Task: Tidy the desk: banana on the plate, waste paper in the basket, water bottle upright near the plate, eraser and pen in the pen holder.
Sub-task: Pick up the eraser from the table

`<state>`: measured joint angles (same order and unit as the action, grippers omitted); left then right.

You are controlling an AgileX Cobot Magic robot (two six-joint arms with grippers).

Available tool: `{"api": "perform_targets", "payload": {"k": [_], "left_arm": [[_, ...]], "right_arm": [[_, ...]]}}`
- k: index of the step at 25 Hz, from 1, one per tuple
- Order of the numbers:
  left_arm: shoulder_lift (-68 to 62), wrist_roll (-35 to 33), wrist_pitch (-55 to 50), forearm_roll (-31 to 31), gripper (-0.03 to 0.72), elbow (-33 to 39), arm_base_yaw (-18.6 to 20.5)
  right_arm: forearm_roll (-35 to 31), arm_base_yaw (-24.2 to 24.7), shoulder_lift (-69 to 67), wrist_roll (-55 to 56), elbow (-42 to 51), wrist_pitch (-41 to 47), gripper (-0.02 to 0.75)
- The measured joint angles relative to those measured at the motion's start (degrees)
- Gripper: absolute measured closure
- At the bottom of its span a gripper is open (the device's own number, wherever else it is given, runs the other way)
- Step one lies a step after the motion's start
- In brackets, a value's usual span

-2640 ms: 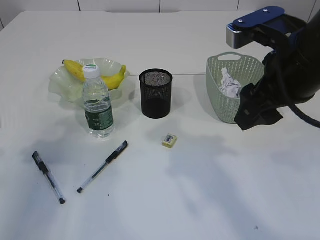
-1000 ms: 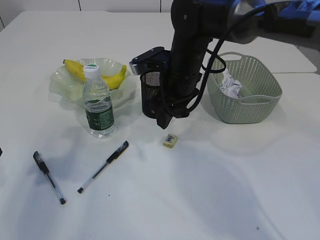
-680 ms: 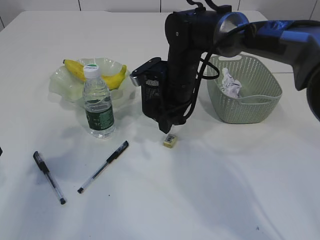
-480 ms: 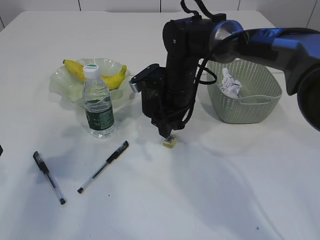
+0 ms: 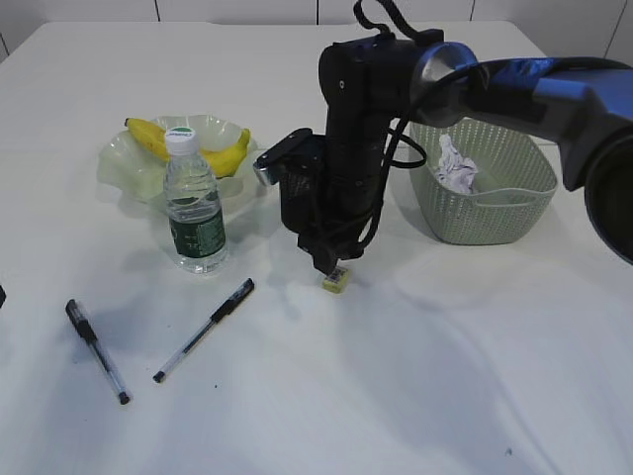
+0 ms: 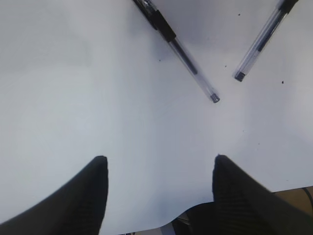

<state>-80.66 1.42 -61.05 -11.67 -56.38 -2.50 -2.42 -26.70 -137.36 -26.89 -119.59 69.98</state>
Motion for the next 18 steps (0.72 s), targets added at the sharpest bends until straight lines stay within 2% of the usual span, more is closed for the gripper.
{"api": "perform_targets", "payload": {"k": [18], "left_arm": [[0.0, 0.0, 0.0, 0.0, 0.225, 0.0, 0.0]], "right_arm": [[2.4, -1.4, 0.0, -1.7, 0.0, 0.0, 0.274]]}}
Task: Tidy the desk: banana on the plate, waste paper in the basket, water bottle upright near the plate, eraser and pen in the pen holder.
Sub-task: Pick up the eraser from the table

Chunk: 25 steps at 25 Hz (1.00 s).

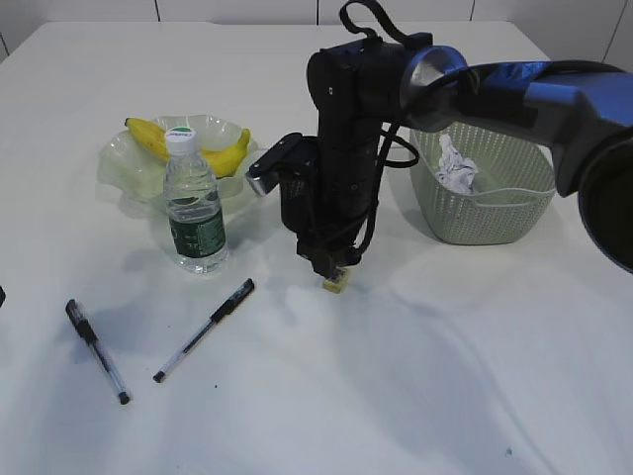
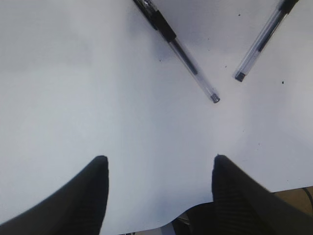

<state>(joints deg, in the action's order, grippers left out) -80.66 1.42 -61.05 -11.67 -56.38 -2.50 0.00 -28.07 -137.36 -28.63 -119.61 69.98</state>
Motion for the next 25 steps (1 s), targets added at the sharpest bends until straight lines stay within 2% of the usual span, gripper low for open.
{"api": "perform_targets", "payload": {"k": [25], "left_arm": [[0.0, 0.0, 0.0, 0.0, 0.232, 0.0, 0.0]], "right_arm": [[-0.4, 0.0, -3.6, -0.3, 0.1, 0.0, 0.274]]}}
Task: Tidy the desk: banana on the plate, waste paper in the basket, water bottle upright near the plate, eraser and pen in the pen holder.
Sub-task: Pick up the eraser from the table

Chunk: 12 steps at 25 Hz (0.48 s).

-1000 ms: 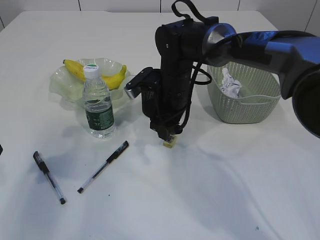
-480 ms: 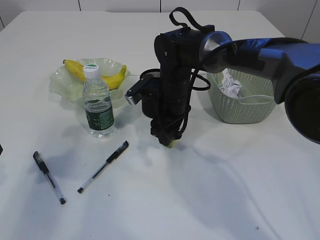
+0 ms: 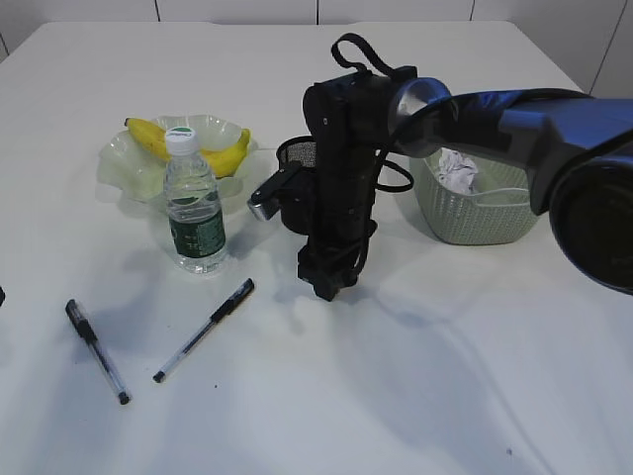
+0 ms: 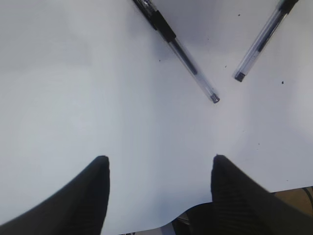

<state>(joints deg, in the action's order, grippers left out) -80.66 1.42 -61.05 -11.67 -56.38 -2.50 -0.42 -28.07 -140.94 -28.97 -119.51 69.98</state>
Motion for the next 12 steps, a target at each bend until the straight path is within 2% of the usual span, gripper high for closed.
{"api": "perform_targets", "payload": {"k": [4, 12], "left_arm": [[0.0, 0.0, 0.0, 0.0, 0.235, 0.0, 0.0], [0.0, 0.0, 0.0, 0.0, 0.235, 0.0, 0.0]], "right_arm": [[-0.2, 0.0, 0.0, 0.0, 0.0, 0.0, 0.288], [-0.3, 0.0, 0.0, 0.0, 0.0, 0.0, 0.441]]}}
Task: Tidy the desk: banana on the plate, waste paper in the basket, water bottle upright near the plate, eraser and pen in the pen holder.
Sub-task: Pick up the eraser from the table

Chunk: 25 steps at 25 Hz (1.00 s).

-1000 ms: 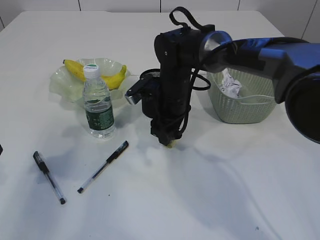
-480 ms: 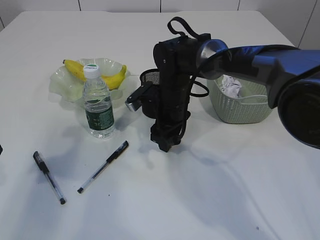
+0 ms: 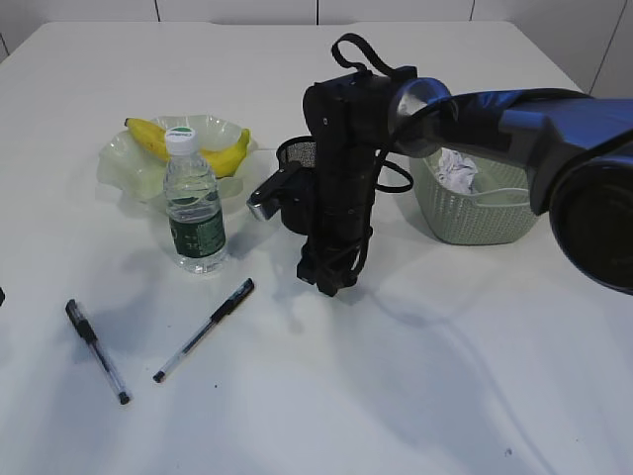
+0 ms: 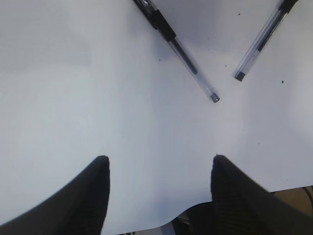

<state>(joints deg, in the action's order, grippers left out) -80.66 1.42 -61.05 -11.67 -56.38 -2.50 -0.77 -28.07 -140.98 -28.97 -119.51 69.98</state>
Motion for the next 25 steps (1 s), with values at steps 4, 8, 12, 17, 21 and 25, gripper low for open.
{"api": "perform_targets", "payload": {"k": [4, 8, 12, 17, 21, 25], "left_arm": [[0.0, 0.0, 0.0, 0.0, 0.235, 0.0, 0.0], [0.0, 0.0, 0.0, 0.0, 0.235, 0.0, 0.0], [0.0, 0.0, 0.0, 0.0, 0.235, 0.0, 0.0], [0.0, 0.0, -0.1, 0.0, 0.236, 0.0, 0.0], [0.0, 0.0, -0.1, 0.0, 0.236, 0.0, 0.0], [0.0, 0.0, -0.3, 0.0, 0.236, 0.0, 0.0]], "right_arm": [[0.0, 0.0, 0.0, 0.0, 0.0, 0.0, 0.447], [-0.3, 0.0, 0.0, 0.9, 0.0, 0.0, 0.447], [-0.6, 0.0, 1.4, 1.7, 0.0, 0.0, 0.447], [-1.8, 0.0, 5.5, 2.1, 0.0, 0.0, 0.448], [-2.4, 0.0, 8.9, 2.4, 0.0, 0.0, 0.448], [-2.4, 0.0, 12.2, 2.5, 0.0, 0.1, 0.448]]}}
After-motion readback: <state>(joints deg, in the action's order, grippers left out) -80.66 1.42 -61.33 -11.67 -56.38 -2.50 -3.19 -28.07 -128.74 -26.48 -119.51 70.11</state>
